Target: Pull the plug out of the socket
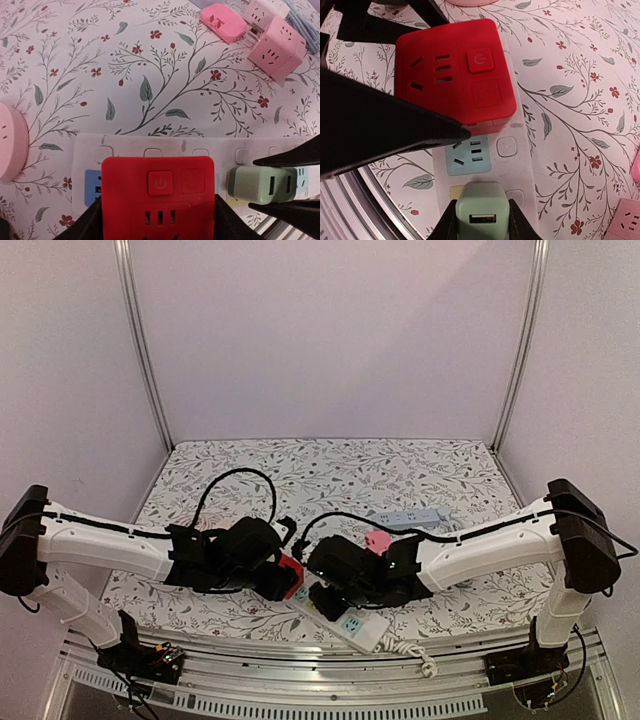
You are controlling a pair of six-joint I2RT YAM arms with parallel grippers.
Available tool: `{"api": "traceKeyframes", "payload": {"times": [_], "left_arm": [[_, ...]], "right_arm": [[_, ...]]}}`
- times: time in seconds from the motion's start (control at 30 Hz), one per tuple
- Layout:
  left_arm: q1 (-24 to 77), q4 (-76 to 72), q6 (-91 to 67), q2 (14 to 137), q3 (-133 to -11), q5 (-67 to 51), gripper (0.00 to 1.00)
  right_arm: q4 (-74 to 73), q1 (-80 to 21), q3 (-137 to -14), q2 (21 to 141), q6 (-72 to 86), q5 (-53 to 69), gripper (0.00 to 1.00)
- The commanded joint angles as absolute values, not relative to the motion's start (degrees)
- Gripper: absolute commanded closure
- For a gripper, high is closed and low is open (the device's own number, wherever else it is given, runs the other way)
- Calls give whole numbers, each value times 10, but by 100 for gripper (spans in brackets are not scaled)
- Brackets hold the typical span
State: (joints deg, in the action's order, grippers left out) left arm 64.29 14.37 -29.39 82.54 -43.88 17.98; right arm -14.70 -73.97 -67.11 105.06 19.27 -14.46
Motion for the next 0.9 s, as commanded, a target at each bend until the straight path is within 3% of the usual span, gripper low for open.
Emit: {"api": "traceKeyframes", "payload": {"times": [0.0,0.87], "left_arm": [[650,194,-281,837,-434,177,55],[650,198,-268,819,-421,192,55]], "right_arm": [[-154,-762,-694,1041,189,-202,87],[-153,-706,-689,1003,216,-122,87]]}}
